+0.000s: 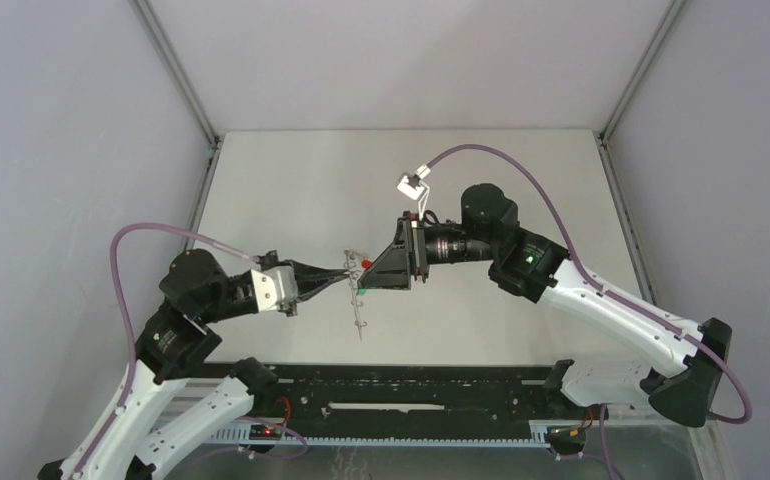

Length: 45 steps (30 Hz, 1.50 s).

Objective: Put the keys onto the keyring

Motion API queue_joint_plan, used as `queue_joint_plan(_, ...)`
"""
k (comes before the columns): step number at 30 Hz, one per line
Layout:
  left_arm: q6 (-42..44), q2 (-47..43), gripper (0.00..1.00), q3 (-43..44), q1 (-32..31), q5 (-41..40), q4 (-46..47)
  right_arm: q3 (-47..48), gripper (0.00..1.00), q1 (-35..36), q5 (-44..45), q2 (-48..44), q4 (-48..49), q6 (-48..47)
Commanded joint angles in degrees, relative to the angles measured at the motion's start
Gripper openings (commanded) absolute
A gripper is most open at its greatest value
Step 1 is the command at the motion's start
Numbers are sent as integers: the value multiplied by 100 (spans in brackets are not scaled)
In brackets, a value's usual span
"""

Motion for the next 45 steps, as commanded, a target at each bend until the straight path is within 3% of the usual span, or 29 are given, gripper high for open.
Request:
queue_joint_plan(1, -197, -84, 0, 150, 17, 16, 332, -37, 62, 34, -298, 15, 330, 162)
queue_joint_plan(7, -281, -93, 0, 155, 17, 12, 358, -37, 36, 12, -489, 92, 524, 334)
queue_joint_plan(14, -416, -124, 0, 140, 17, -19, 399, -40, 13, 9, -605, 114, 581, 398)
queue_joint_plan(27, -1374, -105, 0, 170, 13, 169, 926, -204, 8, -45, -675, 97, 615, 541)
queue_joint_plan(34, -1958, -78, 0, 152, 13, 371, 1301, -228, 14, -63, -834, 129, 853, 585)
queue_joint_plan(38, -2105, -62, 0, 171, 13, 427, 1406, -232, 31, -196, -840, -39, 852, 477)
queue_joint_plan(41, -2461, -50, 0, 168, 13, 502, 1515, -216, 50, -416, -867, -283, 824, 281)
queue_joint_plan(45, -2733, 6, 0, 178, 14, 634, 1561, 103, 62, -602, -743, -605, 126, -550)
